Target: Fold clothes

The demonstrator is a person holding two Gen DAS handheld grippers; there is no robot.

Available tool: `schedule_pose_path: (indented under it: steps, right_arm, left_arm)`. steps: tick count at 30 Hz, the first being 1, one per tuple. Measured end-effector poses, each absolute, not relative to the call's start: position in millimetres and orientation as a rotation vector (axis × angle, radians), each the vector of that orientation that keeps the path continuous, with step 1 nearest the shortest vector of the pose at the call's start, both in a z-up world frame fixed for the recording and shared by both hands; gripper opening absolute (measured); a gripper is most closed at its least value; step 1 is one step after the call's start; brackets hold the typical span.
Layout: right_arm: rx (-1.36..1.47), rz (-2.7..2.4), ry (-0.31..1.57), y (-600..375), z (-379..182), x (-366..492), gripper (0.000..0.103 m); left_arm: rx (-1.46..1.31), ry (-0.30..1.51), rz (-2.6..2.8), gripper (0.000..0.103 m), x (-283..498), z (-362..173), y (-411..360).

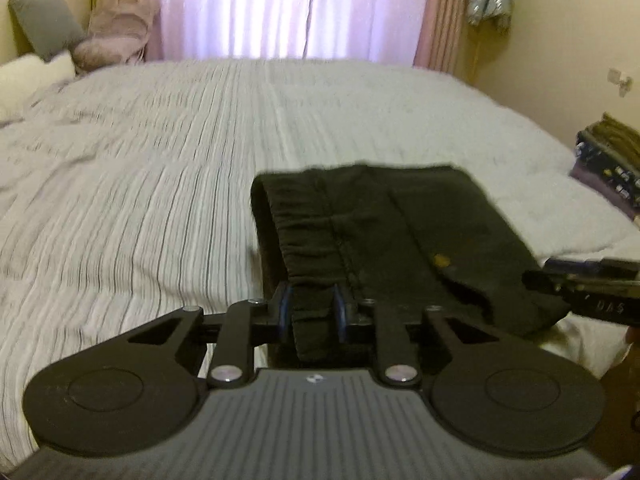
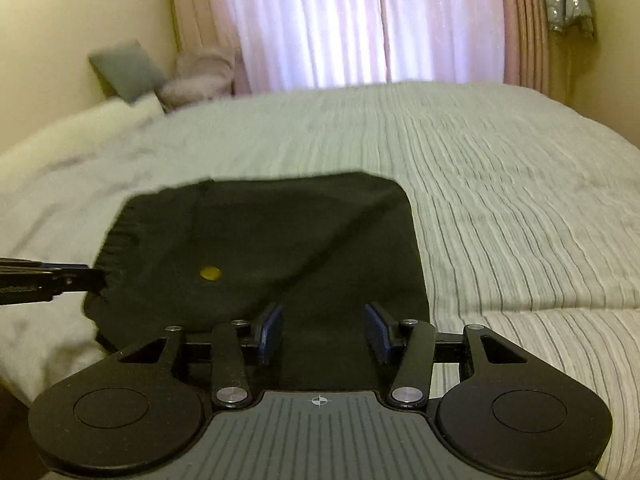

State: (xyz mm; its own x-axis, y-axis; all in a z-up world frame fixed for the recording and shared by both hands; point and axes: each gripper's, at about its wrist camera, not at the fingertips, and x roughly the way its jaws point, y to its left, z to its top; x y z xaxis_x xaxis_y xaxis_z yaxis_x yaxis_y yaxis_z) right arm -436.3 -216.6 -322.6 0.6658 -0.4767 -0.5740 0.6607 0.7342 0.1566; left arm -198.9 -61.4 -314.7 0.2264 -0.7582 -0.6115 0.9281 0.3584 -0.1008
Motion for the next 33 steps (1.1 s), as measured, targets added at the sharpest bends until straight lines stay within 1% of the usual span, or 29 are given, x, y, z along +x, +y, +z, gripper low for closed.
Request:
schedule_pose_path:
  steps: [1, 3, 7, 10, 11, 12, 13, 14, 17, 21, 24, 28, 31, 33]
  right_arm:
    - [0.373, -0.650, 0.548, -218, -326, -437, 0.050]
    - [0.374, -0.640, 0.581, -221, -331, -438, 0.050]
    - [0.382, -0.632, 0.534, -240, -316, -442, 0.050]
    - [0.372, -0.643, 0.500, -268, -300, -438, 0.050]
    - [0.372, -0.646, 0.493, -278, -298, -435, 0.048]
    - [0.373, -0.644, 0.491, -290, -297, -429, 0.035]
    - [0.384, -0.639, 0.492, -300, -298, -423, 0.031]
    - [0.394, -0.633, 0.494, -310, -299, -417, 0.030]
    - [0.394, -0.608, 0.521, -332, -310, -393, 0.030]
    - [0.418, -0.600, 0.583, -360, -336, -366, 0.030]
    - [0.469, -0.602, 0.603, -375, -348, -360, 0.030]
    - [0.557, -0.599, 0.582, -387, -353, -372, 0.030]
    - [0.556, -0.607, 0.545, -362, -337, -399, 0.030]
    - [0.555, -0.613, 0.520, -346, -326, -417, 0.030]
  left_arm:
    - [0.307, 0.639, -1.192, 0.016, -199, -312, -61]
    - [0.290, 0.632, -1.210, 0.007, -196, -304, -61]
    - [0.264, 0.568, -1.235, 0.007, -187, -279, -67]
    - [0.286, 0.548, -1.274, 0.008, -178, -271, -93]
    - [0.309, 0.545, -1.283, 0.008, -176, -273, -105]
    - [0.331, 0.549, -1.289, 0.008, -174, -278, -117]
    - [0.350, 0.558, -1.295, 0.008, -171, -284, -129]
    - [0.368, 0.570, -1.296, 0.008, -168, -291, -140]
    - [0.420, 0.594, -1.238, 0.007, -152, -321, -168]
    - [0.404, 0.623, -1.198, 0.006, -128, -360, -188]
    - [0.406, 0.597, -1.195, 0.004, -126, -374, -195]
    - [0.364, 0.632, -1.217, 0.003, -121, -373, -196]
    - [0.318, 0.664, -1.233, 0.003, -116, -355, -184]
    - [0.289, 0.642, -1.224, 0.003, -123, -335, -166]
